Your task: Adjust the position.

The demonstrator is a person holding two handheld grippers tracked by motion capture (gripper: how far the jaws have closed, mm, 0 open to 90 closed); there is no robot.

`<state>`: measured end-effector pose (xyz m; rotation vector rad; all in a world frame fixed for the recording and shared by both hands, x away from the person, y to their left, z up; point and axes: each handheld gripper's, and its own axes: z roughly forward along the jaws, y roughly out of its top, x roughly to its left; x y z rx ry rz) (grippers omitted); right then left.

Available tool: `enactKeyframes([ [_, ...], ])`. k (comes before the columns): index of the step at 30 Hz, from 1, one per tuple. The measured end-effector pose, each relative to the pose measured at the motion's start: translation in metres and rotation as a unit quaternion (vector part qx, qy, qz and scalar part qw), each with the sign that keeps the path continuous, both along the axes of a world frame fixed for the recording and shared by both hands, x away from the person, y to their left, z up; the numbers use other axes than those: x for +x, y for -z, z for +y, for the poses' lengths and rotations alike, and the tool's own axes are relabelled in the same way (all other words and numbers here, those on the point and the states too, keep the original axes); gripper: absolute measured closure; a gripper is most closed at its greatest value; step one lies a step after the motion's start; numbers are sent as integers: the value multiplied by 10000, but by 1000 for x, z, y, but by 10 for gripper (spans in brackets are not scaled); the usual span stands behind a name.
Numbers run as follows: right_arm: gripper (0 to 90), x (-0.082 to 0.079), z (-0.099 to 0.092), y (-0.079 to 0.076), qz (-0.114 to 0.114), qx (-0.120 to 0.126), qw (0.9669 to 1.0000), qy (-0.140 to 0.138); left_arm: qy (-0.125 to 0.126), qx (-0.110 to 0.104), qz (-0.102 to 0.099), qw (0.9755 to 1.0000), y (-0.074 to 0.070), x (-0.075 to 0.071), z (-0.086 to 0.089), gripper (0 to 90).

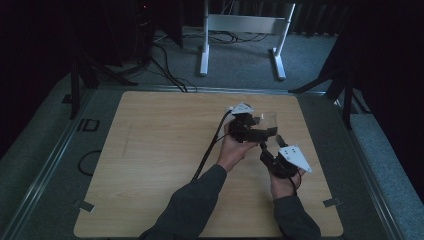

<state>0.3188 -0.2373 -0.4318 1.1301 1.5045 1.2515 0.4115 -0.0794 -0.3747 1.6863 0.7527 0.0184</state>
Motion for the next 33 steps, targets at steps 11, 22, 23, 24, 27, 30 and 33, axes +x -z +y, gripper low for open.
enactKeyframes([
  [11, 420, 1, 0, 1, 31, -18, 10000, -33, -100, -33, -58, 9999, -1, -1, 0, 229],
  [22, 385, 2, 0, 2, 117, -46, 9999, -81, -61, 28, -156, 9999, -1, -3, -1, 268],
  [23, 382, 3, 0, 3, 152, -30, 9998, -114, -83, 50, -192, 9998, -1, -4, -2, 276],
  [24, 372, 3, 0, 3, 163, -41, 9998, -115, -78, 38, -200, 9998, -1, -4, -2, 276],
  [27, 360, 4, 0, 3, 190, -56, 9997, -118, -102, 45, -242, 9996, -2, -4, -1, 277],
  [30, 345, 4, 0, 2, 193, -77, 9997, -119, -116, 58, -298, 9995, -3, -5, -1, 281],
  [33, 328, 4, 0, 3, 215, -84, 9997, -124, -129, 91, -348, 9993, -3, -6, -1, 284],
])
